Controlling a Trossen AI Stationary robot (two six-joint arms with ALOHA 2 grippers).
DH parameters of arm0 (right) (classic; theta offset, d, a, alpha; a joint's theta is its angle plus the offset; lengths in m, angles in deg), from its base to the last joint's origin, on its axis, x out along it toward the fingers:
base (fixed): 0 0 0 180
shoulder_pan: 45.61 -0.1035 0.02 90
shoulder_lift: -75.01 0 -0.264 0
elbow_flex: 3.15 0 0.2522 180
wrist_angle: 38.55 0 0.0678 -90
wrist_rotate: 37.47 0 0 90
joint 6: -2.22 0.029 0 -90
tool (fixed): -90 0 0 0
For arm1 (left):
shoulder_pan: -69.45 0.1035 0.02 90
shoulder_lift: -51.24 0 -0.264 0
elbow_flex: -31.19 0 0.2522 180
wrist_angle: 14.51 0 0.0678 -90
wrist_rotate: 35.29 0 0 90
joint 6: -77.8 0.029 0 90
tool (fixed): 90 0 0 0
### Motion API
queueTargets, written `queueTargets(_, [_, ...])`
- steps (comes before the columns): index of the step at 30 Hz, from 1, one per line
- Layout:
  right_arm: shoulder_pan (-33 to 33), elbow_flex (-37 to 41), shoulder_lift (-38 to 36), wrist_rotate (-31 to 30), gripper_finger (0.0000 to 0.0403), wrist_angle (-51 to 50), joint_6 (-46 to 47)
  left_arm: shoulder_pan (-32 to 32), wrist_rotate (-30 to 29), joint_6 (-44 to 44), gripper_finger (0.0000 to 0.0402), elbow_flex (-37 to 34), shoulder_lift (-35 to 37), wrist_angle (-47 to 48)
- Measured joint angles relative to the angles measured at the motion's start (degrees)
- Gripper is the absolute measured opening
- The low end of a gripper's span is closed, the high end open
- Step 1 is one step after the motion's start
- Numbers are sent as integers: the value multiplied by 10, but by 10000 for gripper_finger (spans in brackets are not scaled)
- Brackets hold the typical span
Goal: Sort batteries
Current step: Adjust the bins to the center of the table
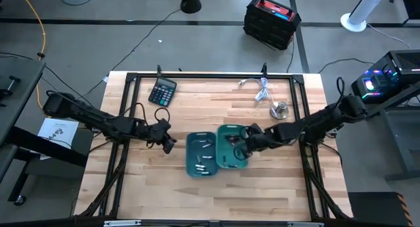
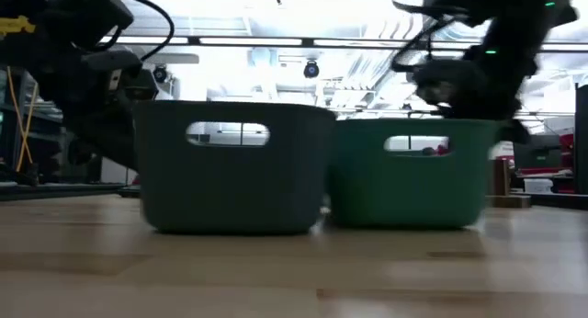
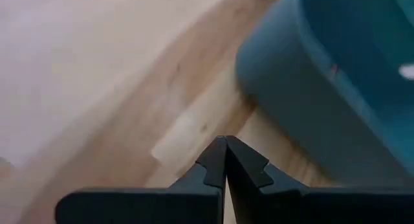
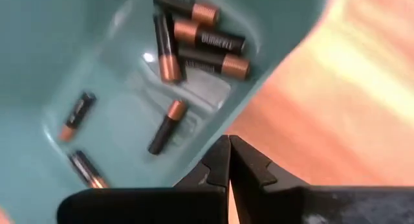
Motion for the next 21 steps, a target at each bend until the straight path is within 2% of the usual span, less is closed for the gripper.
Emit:
queueTargets(4, [46, -2, 0, -13, 0, 78, -63, 22, -16, 26, 0, 0, 48, 52])
queueTargets(6, [63, -15, 0, -10, 0, 73, -89, 35, -24, 32, 0, 0, 78, 93])
queueTargets(12, [74, -85, 0, -3, 0, -80, -148, 63, -38, 36, 0, 0, 169, 204])
queueTargets(14, [73, -101, 0, 3, 0, -100, -161, 66, -43, 27, 0, 0, 189, 225])
queueTargets(18, [64, -115, 0, 46, 0, -62, -193, 50, -12, 4, 0, 0, 191, 221])
queueTargets(21, [61, -115, 0, 52, 0, -61, -197, 15, 19, -20, 0, 0, 174, 197])
